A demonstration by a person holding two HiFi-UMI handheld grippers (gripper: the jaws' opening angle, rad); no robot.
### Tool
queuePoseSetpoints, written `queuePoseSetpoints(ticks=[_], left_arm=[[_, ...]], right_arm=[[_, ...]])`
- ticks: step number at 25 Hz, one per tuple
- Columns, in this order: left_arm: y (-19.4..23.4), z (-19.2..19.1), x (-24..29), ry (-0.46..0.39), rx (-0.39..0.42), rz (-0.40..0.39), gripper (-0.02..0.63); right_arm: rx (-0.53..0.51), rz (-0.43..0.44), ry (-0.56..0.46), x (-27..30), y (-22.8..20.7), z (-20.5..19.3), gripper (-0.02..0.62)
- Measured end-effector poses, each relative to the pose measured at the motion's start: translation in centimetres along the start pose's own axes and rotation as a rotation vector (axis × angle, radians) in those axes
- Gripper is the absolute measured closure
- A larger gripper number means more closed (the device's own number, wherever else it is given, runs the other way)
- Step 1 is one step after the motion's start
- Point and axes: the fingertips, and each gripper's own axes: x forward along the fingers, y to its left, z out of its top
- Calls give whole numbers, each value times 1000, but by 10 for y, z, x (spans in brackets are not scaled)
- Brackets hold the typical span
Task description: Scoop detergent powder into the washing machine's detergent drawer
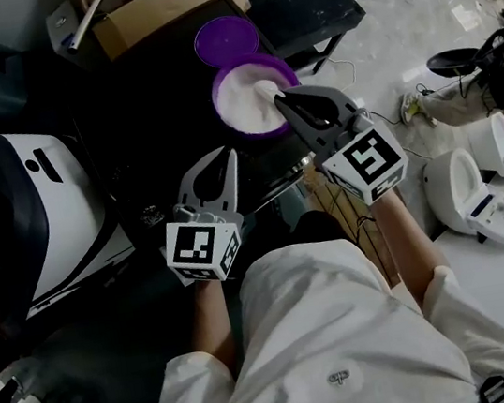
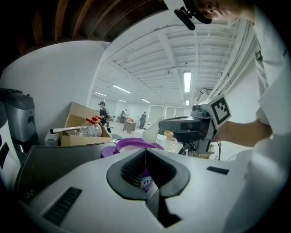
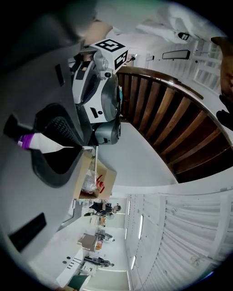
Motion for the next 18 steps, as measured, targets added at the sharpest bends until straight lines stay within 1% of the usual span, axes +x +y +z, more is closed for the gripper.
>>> queuePoseSetpoints(ticks=[7,13,18], left_arm=[[8,-5,7,15,-15,-4,586],[10,-8,11,33,-23,-10,586],[10,-10,13,38,-27,-13,586]], right_arm=[[-15,54,64,23,-2,-9,583],[-26,67,110,37,-6,-15,583],[-53,94,174,50,-7,-26,584]])
